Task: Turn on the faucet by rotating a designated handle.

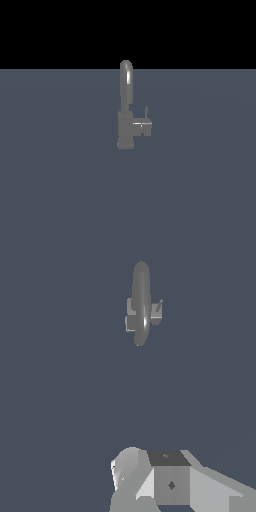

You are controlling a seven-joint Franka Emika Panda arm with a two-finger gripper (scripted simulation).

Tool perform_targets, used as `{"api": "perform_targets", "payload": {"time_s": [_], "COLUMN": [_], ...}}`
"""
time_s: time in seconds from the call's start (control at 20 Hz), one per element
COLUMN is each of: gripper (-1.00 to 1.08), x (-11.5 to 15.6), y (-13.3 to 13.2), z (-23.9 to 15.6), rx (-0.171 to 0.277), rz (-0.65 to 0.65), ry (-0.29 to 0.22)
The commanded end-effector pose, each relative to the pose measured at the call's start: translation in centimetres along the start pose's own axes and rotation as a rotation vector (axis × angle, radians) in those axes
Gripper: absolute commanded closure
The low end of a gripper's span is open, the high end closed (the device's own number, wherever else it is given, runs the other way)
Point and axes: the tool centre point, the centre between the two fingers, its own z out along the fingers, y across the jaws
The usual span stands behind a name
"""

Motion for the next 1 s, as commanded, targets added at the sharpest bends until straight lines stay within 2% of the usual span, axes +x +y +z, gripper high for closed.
{"api": "perform_targets", "payload": {"time_s": [0.0,0.5,0.95], "gripper": [1.08,1.08,1.08], "x": [0.0,1.4,5.1], "y": [0.0,0.0,0.1], "z": [0.0,0.1,0.6], "rx": [0.0,0.03,0.112], "rz": [0.0,0.03,0.111], "ry": [0.0,-0.031,-0.116]}}
